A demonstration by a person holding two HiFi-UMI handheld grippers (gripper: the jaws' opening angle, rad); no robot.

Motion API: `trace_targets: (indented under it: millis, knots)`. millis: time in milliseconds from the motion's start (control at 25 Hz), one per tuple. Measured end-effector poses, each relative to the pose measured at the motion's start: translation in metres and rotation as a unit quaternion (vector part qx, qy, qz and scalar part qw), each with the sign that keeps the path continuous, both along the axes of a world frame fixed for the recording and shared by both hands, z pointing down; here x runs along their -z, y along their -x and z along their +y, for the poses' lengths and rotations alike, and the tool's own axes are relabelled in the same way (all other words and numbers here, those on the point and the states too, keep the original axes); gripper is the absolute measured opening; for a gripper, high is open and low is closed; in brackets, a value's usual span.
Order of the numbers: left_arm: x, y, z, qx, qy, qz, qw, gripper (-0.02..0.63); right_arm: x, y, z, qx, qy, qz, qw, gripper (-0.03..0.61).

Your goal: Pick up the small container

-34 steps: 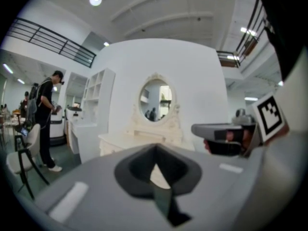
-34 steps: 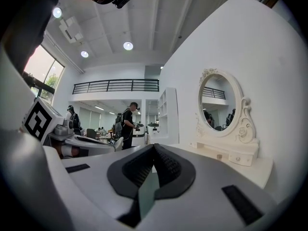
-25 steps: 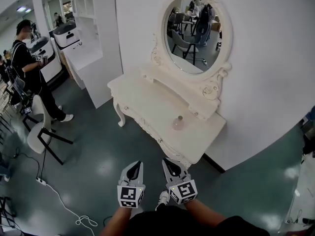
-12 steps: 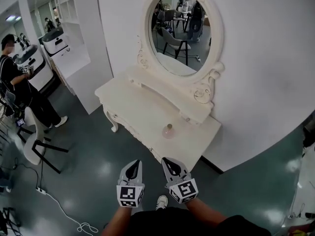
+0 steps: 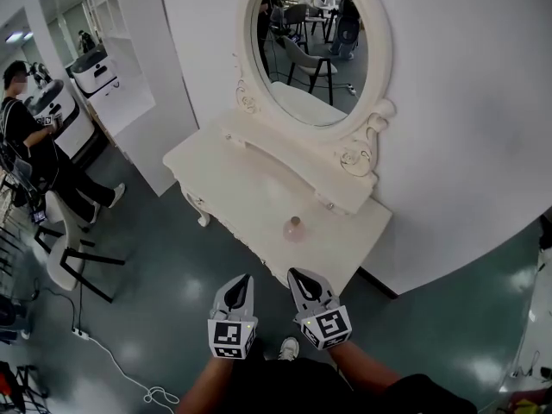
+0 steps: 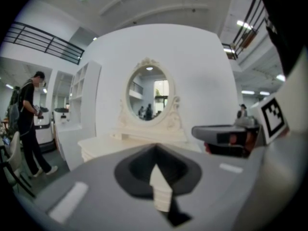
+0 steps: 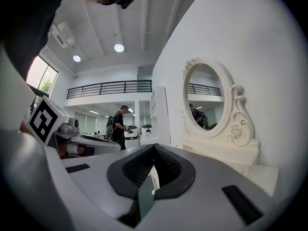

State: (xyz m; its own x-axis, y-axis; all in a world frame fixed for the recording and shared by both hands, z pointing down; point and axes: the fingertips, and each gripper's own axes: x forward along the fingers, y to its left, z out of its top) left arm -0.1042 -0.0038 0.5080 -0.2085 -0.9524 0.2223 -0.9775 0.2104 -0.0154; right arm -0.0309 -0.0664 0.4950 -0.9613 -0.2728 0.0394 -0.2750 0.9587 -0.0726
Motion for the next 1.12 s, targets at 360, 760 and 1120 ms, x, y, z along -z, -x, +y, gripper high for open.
trace_targets:
  millis: [360, 760, 1120]
  knots:
    - [-0.007, 0.018, -0.05, -0.047, 0.0, 0.005, 0.9989, 0.006, -0.003, 0.016, -0.04, -0.035, -0.004, 0.01, 0.999, 0.005]
    - [-0.015, 0.061, -0.112, -0.107, 0.015, 0.018, 0.994, 0.006, -0.001, 0.05, -0.095, -0.106, -0.006, 0.014, 0.994, 0.005]
    - [-0.024, 0.083, -0.148, -0.18, 0.016, 0.033, 0.983, 0.006, -0.011, 0.061, -0.117, -0.183, -0.001, 0.04, 0.982, 0.005]
